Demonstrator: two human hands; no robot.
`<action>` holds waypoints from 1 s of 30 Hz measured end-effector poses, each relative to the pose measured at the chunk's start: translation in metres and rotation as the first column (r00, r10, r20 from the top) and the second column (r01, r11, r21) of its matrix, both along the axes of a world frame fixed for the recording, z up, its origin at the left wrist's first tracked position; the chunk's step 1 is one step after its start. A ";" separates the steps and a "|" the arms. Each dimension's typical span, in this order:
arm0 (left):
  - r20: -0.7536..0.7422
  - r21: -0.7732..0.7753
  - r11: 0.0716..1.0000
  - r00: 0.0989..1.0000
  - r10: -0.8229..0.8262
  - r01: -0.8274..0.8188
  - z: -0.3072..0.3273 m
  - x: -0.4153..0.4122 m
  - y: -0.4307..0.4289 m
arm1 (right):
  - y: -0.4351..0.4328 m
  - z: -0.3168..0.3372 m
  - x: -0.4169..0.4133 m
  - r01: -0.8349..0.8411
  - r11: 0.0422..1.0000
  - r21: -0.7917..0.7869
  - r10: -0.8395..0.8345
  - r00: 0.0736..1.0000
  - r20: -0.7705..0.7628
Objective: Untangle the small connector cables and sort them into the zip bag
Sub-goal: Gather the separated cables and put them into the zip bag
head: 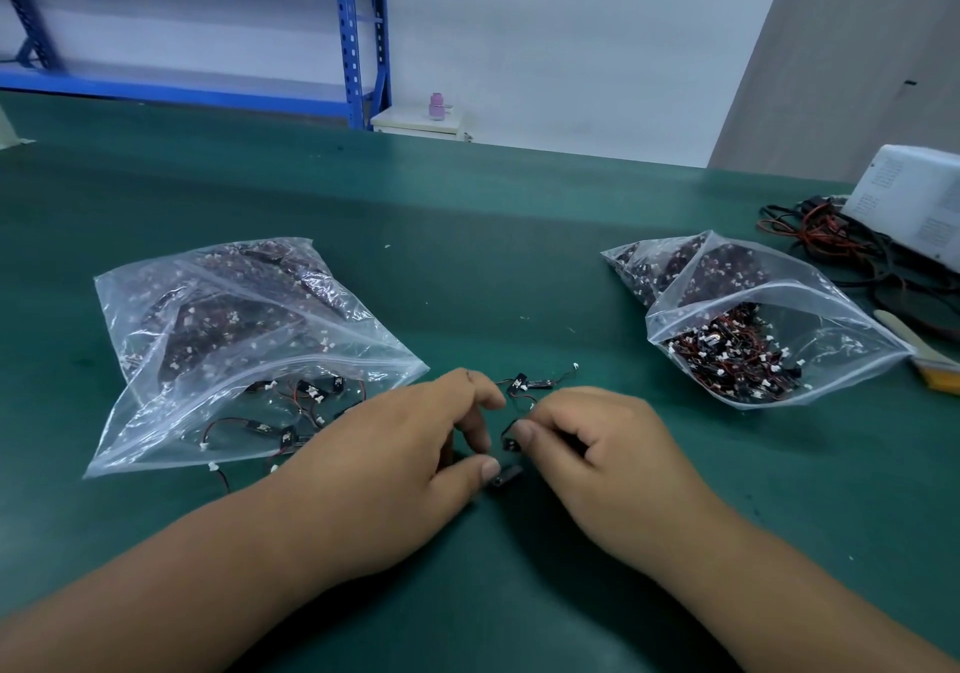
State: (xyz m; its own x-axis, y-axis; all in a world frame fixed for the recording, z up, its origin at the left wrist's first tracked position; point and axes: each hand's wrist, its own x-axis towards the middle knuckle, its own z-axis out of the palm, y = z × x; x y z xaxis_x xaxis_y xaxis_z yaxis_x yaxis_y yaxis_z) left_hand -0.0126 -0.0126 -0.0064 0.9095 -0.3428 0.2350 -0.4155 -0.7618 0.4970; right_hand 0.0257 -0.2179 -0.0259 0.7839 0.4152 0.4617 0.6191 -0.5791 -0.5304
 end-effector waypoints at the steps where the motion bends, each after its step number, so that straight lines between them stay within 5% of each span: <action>1: -0.013 0.020 1.000 1.000 -0.010 0.010 0.000 0.000 0.001 | -0.004 0.000 0.004 0.049 0.998 0.029 -0.049 0.999 -0.006; 7: -0.038 0.260 0.939 0.974 -0.225 0.227 0.005 -0.001 0.003 | -0.025 -0.004 0.025 0.352 0.929 0.116 -0.321 0.921 -0.219; 12: -0.036 0.382 0.911 0.987 -0.154 0.156 0.002 0.002 0.004 | -0.025 -0.006 0.027 0.420 0.905 0.069 -0.396 0.889 -0.229; 22: 0.044 0.353 0.936 0.999 -0.031 0.013 0.010 0.000 0.012 | -0.028 -0.004 0.029 0.426 0.897 0.118 -0.379 0.879 -0.287; 30: -0.071 0.459 0.872 0.985 -0.155 0.170 0.001 -0.005 0.002 | -0.018 -0.001 0.022 0.318 0.929 -0.188 -0.346 0.927 -0.145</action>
